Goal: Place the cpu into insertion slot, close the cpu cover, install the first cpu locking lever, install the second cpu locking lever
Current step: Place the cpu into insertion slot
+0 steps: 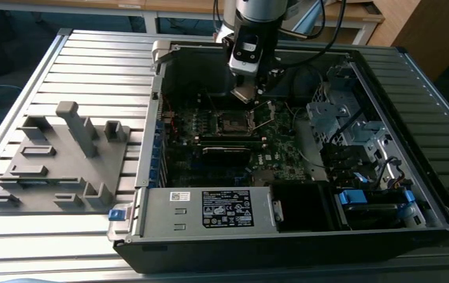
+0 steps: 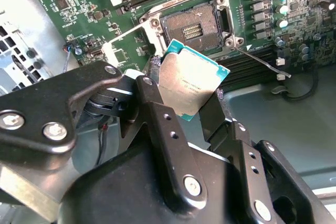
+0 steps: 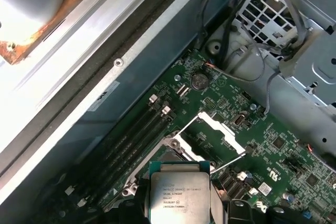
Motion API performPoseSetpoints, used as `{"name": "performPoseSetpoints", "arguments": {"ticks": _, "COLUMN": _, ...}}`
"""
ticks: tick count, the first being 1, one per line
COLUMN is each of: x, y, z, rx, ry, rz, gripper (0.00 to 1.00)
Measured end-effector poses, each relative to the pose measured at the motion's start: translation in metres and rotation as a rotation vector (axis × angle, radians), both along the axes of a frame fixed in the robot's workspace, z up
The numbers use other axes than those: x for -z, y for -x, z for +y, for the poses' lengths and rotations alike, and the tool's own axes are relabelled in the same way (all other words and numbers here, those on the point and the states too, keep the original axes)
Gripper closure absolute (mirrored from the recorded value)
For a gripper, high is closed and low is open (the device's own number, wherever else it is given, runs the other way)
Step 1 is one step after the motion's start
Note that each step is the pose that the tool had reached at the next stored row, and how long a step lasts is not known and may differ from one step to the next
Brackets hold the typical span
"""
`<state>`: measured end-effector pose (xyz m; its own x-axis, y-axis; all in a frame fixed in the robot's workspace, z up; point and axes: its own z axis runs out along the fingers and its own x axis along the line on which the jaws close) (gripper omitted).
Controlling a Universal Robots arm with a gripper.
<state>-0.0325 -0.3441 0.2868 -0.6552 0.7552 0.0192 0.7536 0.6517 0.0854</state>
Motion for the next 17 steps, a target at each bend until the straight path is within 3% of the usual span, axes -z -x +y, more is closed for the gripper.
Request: {"name": "performPoseSetpoints", "arguments": {"ticks": 17, "x": 0.0001, "y": 0.0000, "z": 0.0000, "rx": 0.056, "ry": 0.0005, "rz": 0.0001, "gripper": 0.46}}
